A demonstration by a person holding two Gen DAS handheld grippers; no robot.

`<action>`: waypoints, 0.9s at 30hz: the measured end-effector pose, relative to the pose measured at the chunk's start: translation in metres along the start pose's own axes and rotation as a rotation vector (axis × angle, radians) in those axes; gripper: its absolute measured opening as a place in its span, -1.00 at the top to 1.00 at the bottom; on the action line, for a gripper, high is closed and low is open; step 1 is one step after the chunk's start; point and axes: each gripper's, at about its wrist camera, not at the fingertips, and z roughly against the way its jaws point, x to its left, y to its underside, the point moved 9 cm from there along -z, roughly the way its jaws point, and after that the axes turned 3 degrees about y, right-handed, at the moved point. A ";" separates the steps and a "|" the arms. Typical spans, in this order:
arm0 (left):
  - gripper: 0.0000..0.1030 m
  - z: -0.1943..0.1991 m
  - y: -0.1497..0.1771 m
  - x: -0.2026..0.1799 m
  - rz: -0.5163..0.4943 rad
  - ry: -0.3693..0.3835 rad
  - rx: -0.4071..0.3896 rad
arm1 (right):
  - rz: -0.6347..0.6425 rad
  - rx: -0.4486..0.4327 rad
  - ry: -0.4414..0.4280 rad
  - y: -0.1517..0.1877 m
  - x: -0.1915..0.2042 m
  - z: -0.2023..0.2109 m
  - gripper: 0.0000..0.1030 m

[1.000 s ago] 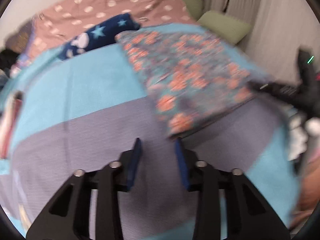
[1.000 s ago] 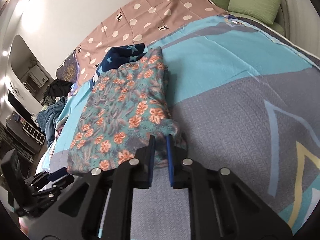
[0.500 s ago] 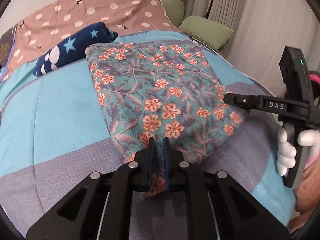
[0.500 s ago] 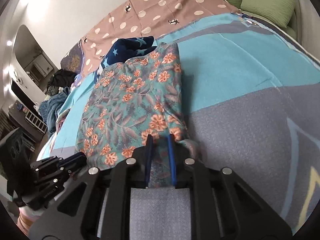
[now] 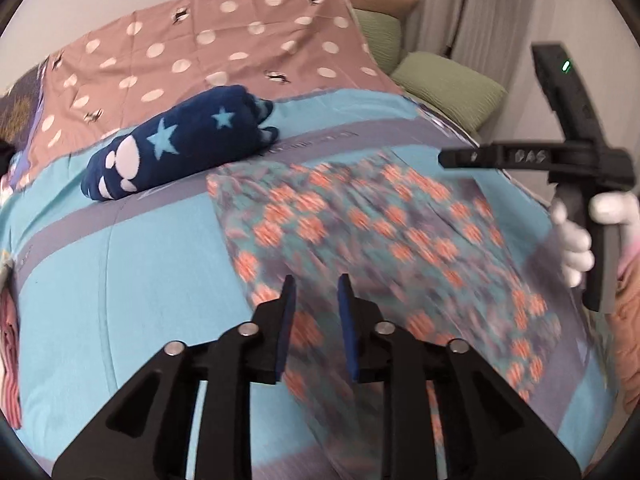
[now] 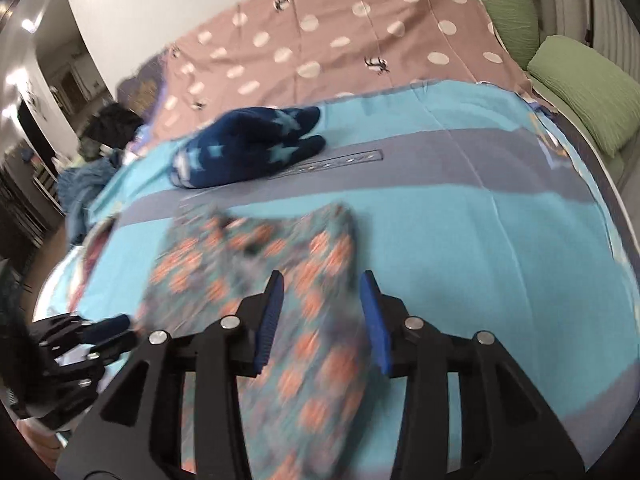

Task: Fold small clothes

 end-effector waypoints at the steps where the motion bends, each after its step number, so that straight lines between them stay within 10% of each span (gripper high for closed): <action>1: 0.52 -0.002 -0.003 0.005 0.015 0.004 0.001 | 0.009 0.020 0.009 -0.008 -0.003 -0.015 0.21; 7: 0.37 -0.036 -0.013 0.024 0.002 -0.026 0.045 | -0.037 0.104 -0.044 -0.020 0.000 -0.060 0.12; 8: 0.32 -0.047 -0.004 0.024 -0.026 -0.057 0.071 | -0.021 0.110 -0.011 -0.018 -0.001 -0.065 0.28; 9: 0.31 -0.053 0.001 0.024 -0.046 -0.072 0.082 | -0.011 0.115 0.034 -0.016 -0.006 -0.070 0.86; 14: 0.29 -0.055 0.010 0.020 -0.118 -0.129 0.041 | -0.175 0.076 -0.071 -0.008 -0.029 -0.077 0.82; 18: 0.20 -0.047 0.009 0.022 -0.102 -0.118 0.021 | -0.144 -0.013 0.001 -0.008 -0.034 -0.039 0.41; 27: -0.31 0.007 0.020 0.006 -0.034 0.032 -0.033 | -0.070 -0.011 -0.128 0.082 -0.026 0.058 -0.34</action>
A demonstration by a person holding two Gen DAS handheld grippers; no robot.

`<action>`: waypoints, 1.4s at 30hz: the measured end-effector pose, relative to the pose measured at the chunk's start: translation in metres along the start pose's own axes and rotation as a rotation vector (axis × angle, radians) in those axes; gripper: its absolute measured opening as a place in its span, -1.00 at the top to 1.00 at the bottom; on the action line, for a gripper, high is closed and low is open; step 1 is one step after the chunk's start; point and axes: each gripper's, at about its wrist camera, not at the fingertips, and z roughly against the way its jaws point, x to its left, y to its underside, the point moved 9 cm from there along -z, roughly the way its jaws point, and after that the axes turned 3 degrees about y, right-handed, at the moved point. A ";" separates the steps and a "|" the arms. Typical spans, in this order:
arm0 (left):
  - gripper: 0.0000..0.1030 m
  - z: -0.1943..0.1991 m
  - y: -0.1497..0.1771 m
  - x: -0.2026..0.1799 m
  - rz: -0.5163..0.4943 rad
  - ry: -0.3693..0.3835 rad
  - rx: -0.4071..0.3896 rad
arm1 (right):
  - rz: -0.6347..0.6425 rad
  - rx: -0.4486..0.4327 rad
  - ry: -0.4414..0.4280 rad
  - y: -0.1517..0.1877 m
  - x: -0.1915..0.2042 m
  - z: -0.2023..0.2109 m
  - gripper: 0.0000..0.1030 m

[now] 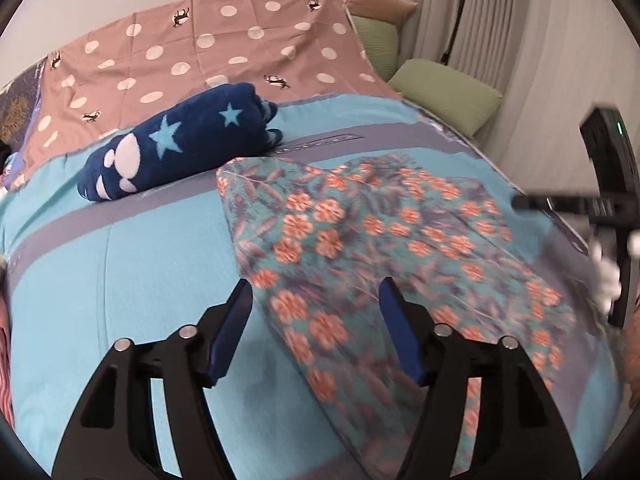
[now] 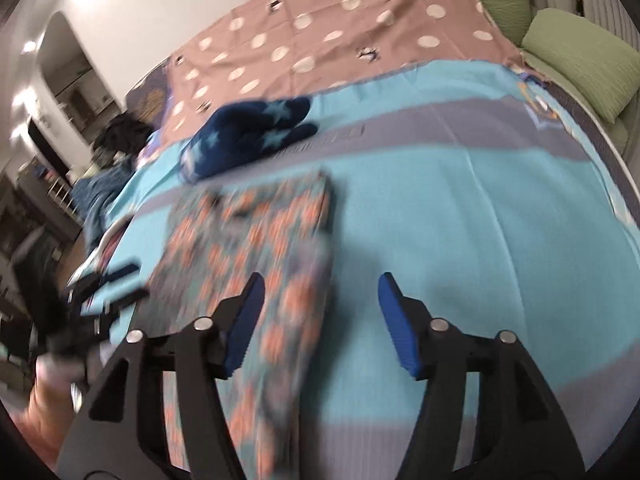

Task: Fold small clothes
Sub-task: 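Grasp the folded shirt with both grippers and lift it off the bed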

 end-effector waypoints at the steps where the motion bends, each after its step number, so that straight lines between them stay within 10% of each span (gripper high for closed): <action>1: -0.34 0.004 0.004 -0.002 0.004 0.008 0.004 | 0.000 0.000 0.000 0.000 0.000 0.000 -0.40; 19: -0.94 -0.022 0.045 -0.009 0.088 0.124 0.110 | 0.011 0.087 -0.130 0.045 0.024 -0.033 -0.57; 42: -0.97 -0.031 0.037 -0.006 0.130 0.197 0.091 | 0.030 0.061 -0.182 0.030 0.031 -0.050 -0.65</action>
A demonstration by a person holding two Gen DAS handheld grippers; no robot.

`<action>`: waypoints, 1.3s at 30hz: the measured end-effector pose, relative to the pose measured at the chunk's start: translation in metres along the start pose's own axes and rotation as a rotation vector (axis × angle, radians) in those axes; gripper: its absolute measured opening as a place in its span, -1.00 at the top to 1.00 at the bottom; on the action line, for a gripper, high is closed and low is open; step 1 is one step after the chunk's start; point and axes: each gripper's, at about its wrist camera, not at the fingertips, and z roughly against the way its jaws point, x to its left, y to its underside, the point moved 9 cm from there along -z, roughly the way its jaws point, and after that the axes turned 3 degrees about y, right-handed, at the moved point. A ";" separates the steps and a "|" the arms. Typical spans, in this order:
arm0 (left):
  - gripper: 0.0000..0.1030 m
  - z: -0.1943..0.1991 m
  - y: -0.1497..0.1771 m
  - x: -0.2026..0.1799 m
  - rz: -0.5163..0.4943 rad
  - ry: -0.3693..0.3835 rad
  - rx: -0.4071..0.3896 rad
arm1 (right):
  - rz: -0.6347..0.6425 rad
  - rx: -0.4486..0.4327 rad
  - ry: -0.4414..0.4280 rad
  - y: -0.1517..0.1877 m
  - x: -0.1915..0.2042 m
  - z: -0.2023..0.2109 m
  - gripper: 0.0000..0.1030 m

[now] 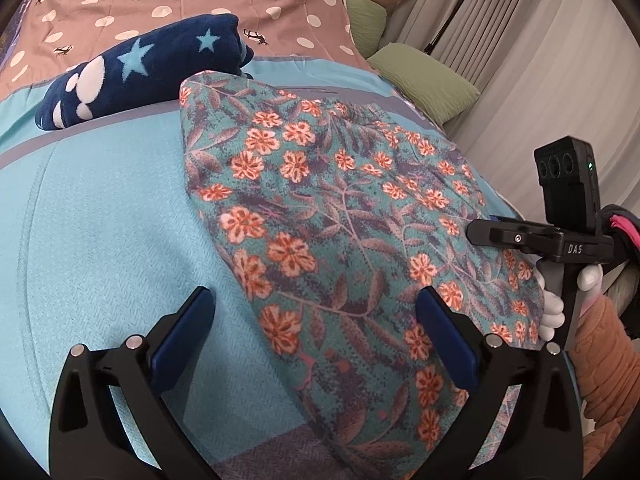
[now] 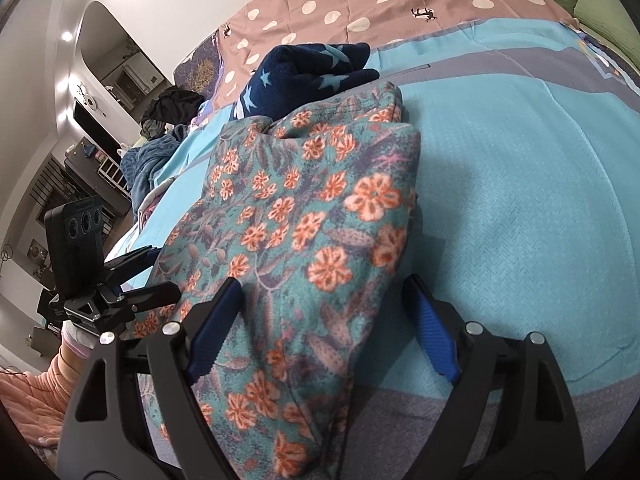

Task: Fold small clothes
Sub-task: 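Grasp the folded shirt with both grippers and lift it off the bed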

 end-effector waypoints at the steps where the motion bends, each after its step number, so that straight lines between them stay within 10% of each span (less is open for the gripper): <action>1: -0.96 0.002 -0.001 0.001 0.011 0.013 -0.009 | 0.000 -0.002 -0.001 0.000 0.000 0.000 -0.65; 8: -0.17 0.015 0.000 0.015 0.099 0.052 -0.047 | -0.019 -0.003 0.005 0.003 -0.003 0.008 -0.60; 23: -0.15 -0.014 -0.027 0.012 0.100 0.139 -0.010 | 0.048 0.064 -0.044 -0.010 0.009 -0.016 -0.61; 30: 0.39 -0.029 -0.043 0.016 0.101 0.123 -0.013 | 0.001 0.035 0.003 -0.019 -0.002 -0.020 0.30; 39: 0.66 0.006 -0.063 -0.026 -0.102 -0.025 -0.096 | 0.026 -0.047 0.021 -0.032 0.021 0.016 0.62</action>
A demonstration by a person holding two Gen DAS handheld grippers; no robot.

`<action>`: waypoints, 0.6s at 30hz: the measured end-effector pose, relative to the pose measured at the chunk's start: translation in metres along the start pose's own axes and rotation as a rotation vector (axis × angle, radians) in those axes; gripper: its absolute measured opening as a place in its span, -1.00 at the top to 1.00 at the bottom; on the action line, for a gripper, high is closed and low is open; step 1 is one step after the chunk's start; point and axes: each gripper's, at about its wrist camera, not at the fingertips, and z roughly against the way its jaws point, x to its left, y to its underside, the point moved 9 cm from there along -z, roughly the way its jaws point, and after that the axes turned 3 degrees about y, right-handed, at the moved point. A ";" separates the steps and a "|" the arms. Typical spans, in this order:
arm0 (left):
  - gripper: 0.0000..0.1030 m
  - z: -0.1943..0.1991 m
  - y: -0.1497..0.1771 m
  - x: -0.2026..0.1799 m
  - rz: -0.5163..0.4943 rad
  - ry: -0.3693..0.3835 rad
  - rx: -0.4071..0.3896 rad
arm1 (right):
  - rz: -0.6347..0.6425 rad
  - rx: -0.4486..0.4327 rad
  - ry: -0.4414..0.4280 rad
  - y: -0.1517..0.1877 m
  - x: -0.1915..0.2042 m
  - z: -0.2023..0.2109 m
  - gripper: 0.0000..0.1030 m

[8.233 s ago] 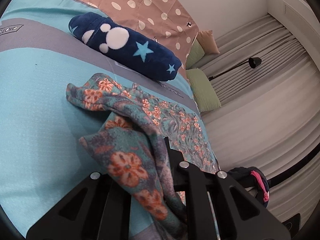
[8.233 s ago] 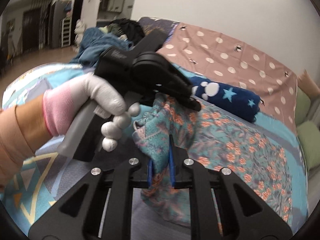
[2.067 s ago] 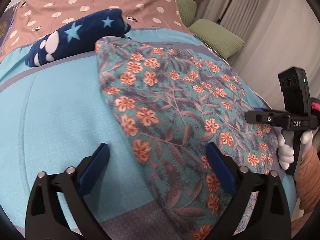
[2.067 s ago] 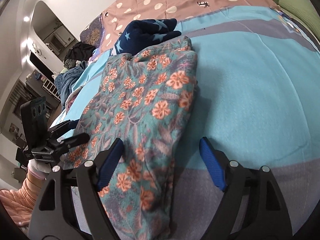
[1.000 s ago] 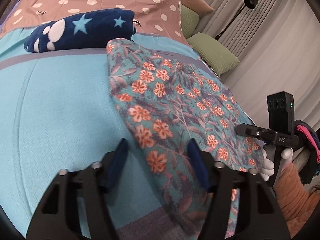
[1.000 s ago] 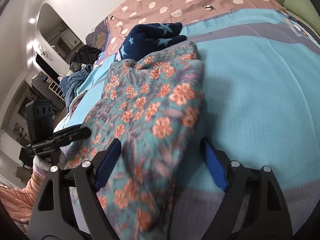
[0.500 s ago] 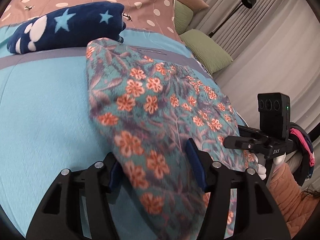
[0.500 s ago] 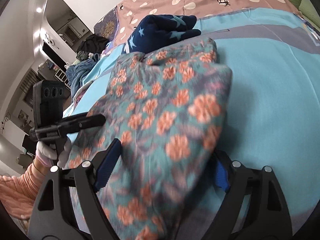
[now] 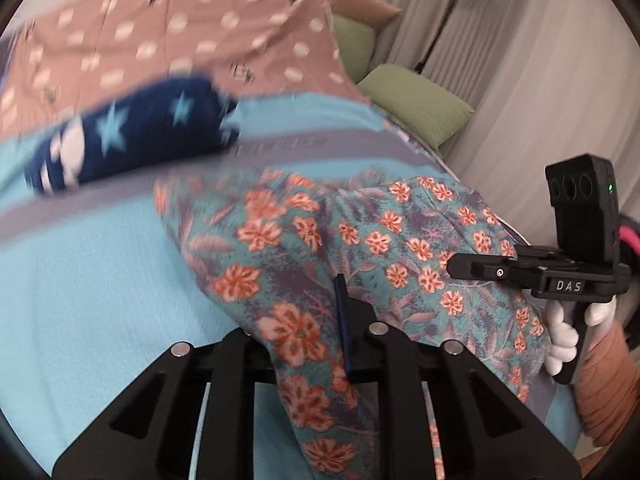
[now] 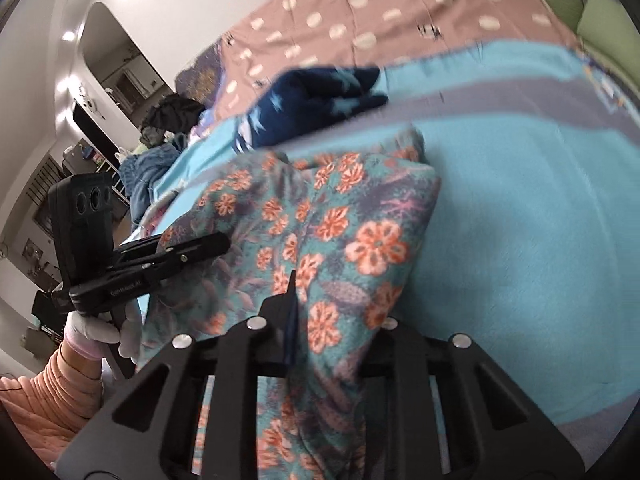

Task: Fold small clothes
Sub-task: 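Grasp the folded shirt with both grippers and lift it off the bed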

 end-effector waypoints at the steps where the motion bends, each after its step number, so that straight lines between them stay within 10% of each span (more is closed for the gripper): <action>1: 0.66 0.006 -0.007 -0.008 -0.025 -0.007 -0.017 | 0.016 -0.033 0.009 -0.005 0.004 0.013 0.62; 10: 0.66 0.023 -0.120 -0.088 -0.237 -0.032 -0.128 | 0.094 -0.260 0.137 -0.080 -0.004 0.111 0.62; 18: 0.66 -0.026 -0.227 -0.091 -0.231 -0.084 -0.170 | 0.121 -0.347 0.249 -0.190 -0.046 0.133 0.62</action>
